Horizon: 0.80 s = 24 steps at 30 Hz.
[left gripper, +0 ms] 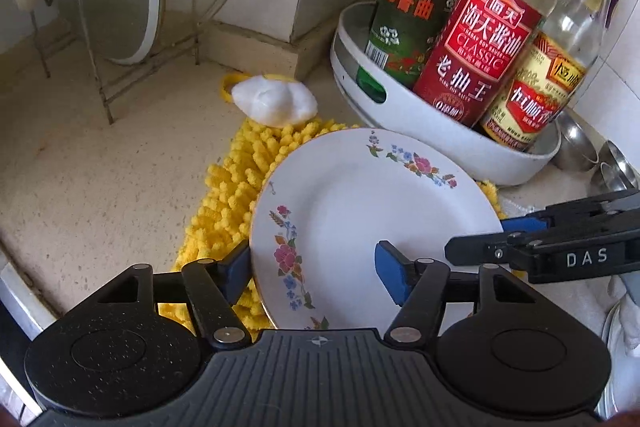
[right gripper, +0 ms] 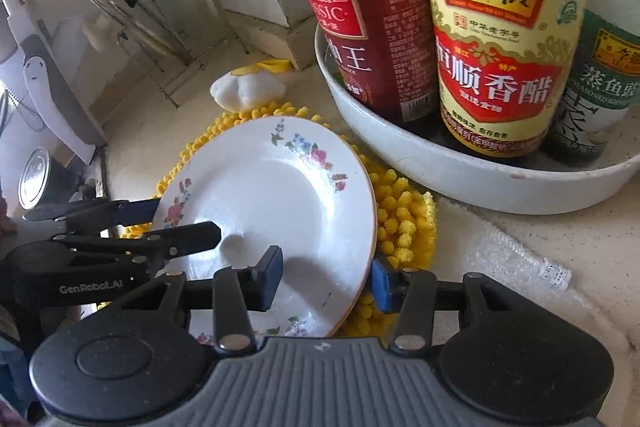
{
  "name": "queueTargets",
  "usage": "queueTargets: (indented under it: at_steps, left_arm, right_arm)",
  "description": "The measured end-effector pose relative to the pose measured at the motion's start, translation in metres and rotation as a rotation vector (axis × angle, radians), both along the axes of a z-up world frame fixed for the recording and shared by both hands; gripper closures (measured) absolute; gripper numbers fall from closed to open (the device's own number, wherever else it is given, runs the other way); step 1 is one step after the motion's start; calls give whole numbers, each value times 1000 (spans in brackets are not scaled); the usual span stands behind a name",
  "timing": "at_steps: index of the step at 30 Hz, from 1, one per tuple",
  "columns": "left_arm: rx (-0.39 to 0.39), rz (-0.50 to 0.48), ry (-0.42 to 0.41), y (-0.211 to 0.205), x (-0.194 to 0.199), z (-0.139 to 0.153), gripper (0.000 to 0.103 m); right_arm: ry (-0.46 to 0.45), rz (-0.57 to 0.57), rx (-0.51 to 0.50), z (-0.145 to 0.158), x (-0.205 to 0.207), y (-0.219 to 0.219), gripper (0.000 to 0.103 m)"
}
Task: Organize plates and bowls
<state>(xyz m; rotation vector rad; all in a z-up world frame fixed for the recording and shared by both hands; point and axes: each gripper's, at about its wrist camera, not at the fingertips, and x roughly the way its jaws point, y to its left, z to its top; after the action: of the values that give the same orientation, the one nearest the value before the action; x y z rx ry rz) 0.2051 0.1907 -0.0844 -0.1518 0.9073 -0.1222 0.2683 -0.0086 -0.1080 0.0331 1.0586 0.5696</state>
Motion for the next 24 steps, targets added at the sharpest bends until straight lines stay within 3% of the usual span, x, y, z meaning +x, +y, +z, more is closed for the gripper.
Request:
queueTargets:
  at_steps: [10,15,24]
  left_arm:
    - [10,-8,-50,-8,-6,21,32]
    - [-6,-28,-88,-12,-11,33,32]
    - [-37,-132,-132,-38,-19,45,32]
  right_arm:
    - [9,-41,45,15,-6,-14,34]
    - [-29,-65,64,33,-19,-26,34]
    - [-70,-169,68,58,-51,-59,34]
